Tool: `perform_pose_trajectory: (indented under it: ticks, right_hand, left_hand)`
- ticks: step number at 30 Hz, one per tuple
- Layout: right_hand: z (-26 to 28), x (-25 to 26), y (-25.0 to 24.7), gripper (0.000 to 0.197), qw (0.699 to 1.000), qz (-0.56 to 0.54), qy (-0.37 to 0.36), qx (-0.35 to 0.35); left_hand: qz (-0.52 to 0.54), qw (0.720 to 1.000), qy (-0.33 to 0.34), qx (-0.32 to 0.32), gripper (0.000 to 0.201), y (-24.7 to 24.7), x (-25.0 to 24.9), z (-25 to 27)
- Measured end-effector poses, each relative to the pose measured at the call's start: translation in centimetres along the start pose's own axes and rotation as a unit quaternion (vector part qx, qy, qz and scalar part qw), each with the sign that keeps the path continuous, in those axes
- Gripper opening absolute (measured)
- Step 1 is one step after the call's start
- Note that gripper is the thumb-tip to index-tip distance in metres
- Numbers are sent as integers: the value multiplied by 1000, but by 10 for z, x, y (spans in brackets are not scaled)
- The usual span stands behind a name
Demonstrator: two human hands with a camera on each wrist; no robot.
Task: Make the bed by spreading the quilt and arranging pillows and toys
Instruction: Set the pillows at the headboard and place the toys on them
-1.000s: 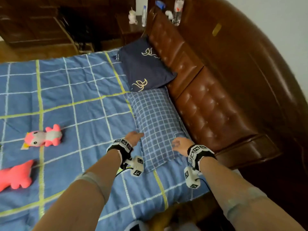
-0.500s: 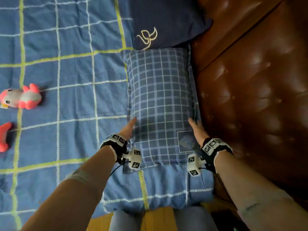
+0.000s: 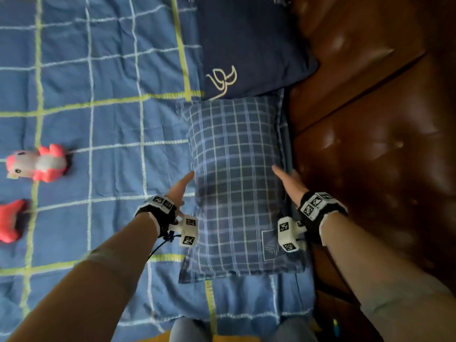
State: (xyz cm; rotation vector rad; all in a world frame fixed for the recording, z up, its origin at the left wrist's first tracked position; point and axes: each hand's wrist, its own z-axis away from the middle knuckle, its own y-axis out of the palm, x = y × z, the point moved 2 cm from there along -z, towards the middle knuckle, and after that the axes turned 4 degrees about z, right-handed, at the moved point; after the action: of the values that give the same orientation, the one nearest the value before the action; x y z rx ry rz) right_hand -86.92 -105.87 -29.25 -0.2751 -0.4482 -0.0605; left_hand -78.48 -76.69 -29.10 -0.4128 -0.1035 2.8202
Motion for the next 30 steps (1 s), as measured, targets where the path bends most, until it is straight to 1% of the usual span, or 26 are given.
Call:
perform_pose_trajectory:
  ticks: [2,3,4,5,6,7,8,9,11,12,13,14,15,16,17,18,19,20,21,23,24,25,26,27,28,30]
  right_hand:
    - [-25,31,-8,109,1000,-15,-18,-13]
    - [-39,46,-5,109,999,-19,-27,2]
    - [-59,54,2,113,999,-25,-31,23]
    - [-77,62,14,116,998,-23,-39,45]
    - [-96,63,30,112,995,-17,-51,79]
    - [-102,64,45,101,991,-5,-70,117]
    - [-107,64,56,90,984,10,-84,157]
    - [-104,66,62,82,979,34,-88,183]
    - [-103,64,55,76,980,42,-63,183]
    - [-103,66,45,74,982,41,-59,175]
    - [-104,69,34,72,984,48,-65,161]
    - [-102,73,22,73,987,61,-61,133]
    - [-104,79,10,78,992,73,-53,86]
    - [-103,87,-3,84,996,67,-47,34]
    - [-109,94,-14,90,997,50,-46,-18]
    - [-115,104,-22,95,997,30,-54,-54]
    - [-119,113,-23,100,997,16,-65,-46]
    - [-125,121,-16,106,997,13,-69,-9]
    - [-135,124,-2,111,995,20,-89,41]
    - [-144,119,36,107,984,19,-110,141]
    - [-148,115,48,101,979,15,-108,172]
    - [-148,111,51,97,977,5,-101,189]
    - [-140,110,47,93,978,-2,-100,182]
    - [-137,107,36,89,983,-3,-94,157]
    - [-124,107,21,85,985,0,-93,142]
    - [-105,98,-3,88,990,-18,-79,117]
  left_hand:
    - [11,1000,10,-9,109,-8,-36,-16]
    - [15,1000,12,-3,107,-8,-49,-32]
    - [24,999,28,18,96,0,-60,-46]
    - [47,996,51,51,79,14,-71,-57]
    - [71,991,67,96,65,31,-75,-70]
    - [83,983,74,149,57,51,-77,-74]
    - [74,976,74,190,53,68,-78,-76]
    - [64,973,71,210,49,80,-77,-79]
    - [89,967,52,232,47,82,-66,-84]
    - [93,966,49,235,53,75,-66,-83]
    - [89,970,51,222,62,64,-68,-82]
    - [76,978,49,187,73,52,-72,-77]
    - [49,988,51,136,82,39,-80,-74]
    - [30,994,60,81,87,26,-92,-72]
    - [39,996,70,37,88,13,-103,-73]
    - [55,996,73,16,91,5,-116,-78]
    - [64,995,69,22,95,4,-125,-81]
    - [64,995,67,40,99,12,-133,-86]
    - [49,993,83,64,99,26,-137,-92]
    - [-10,984,116,136,89,65,-133,-93]
    - [-31,981,120,152,81,79,-130,-91]
    - [-39,980,126,148,75,82,-131,-85]
    - [-24,983,119,139,69,80,-128,-81]
    - [19,987,108,121,66,71,-124,-76]
    - [57,987,111,102,70,55,-121,-76]
    - [57,989,118,65,99,28,-113,-64]
